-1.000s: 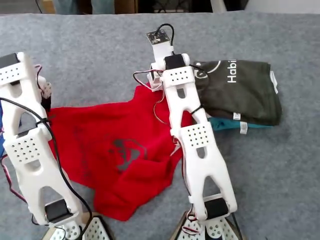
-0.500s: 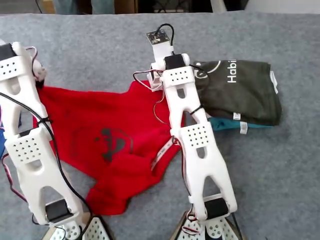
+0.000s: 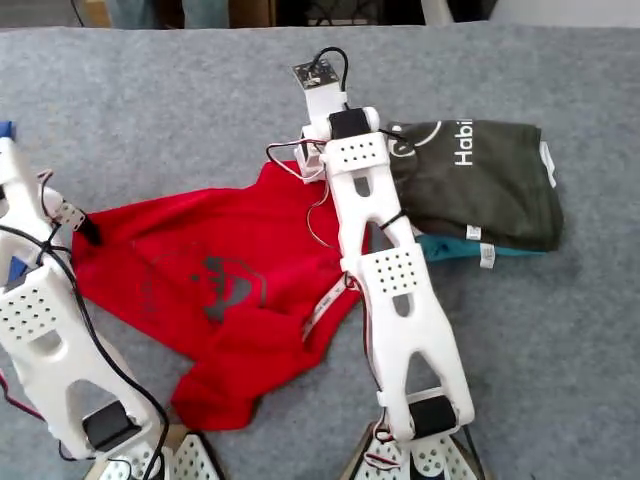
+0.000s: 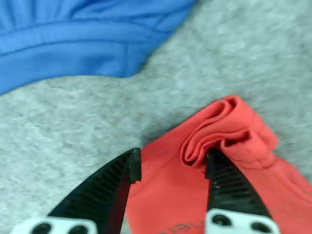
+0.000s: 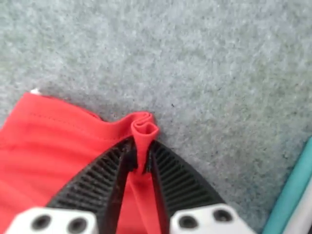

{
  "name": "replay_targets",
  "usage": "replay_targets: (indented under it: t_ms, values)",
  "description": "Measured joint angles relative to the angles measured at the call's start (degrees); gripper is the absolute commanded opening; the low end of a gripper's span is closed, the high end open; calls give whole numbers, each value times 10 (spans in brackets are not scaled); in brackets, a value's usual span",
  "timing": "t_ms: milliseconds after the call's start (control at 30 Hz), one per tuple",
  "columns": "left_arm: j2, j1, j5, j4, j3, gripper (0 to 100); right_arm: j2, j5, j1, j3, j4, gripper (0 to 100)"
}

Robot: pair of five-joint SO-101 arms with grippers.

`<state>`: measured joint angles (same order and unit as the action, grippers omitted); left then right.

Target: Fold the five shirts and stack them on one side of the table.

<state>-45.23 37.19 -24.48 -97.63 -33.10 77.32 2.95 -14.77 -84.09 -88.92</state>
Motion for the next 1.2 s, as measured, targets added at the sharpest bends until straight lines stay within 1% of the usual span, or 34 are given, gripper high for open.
replay_targets:
  t_ms: [167,367,467,633,733,767,900,1000,1133,1200]
  values:
    - [-2,25,8,-20,-7,223,0,0,0,0,0,15]
    - [21,30,9,-26,-18,223,0,0,0,0,0,15]
    - [61,33,10,-26,-16,223,0,0,0,0,0,15]
    - [167,31,12,-26,39,223,0,0,0,0,0,15]
    - [222,8,11,-25,44,225,0,0,0,0,0,15]
    - [231,-4,-1,-22,44,226,0,0,0,0,0,15]
    - [235,-62,-47,34,37,227,0,0,0,0,0,15]
    - [206,-95,-91,67,28,227,0,0,0,0,0,15]
    - [143,-104,-158,83,26,226,0,0,0,0,0,15]
    - [115,-103,-177,83,13,224,0,0,0,0,0,15]
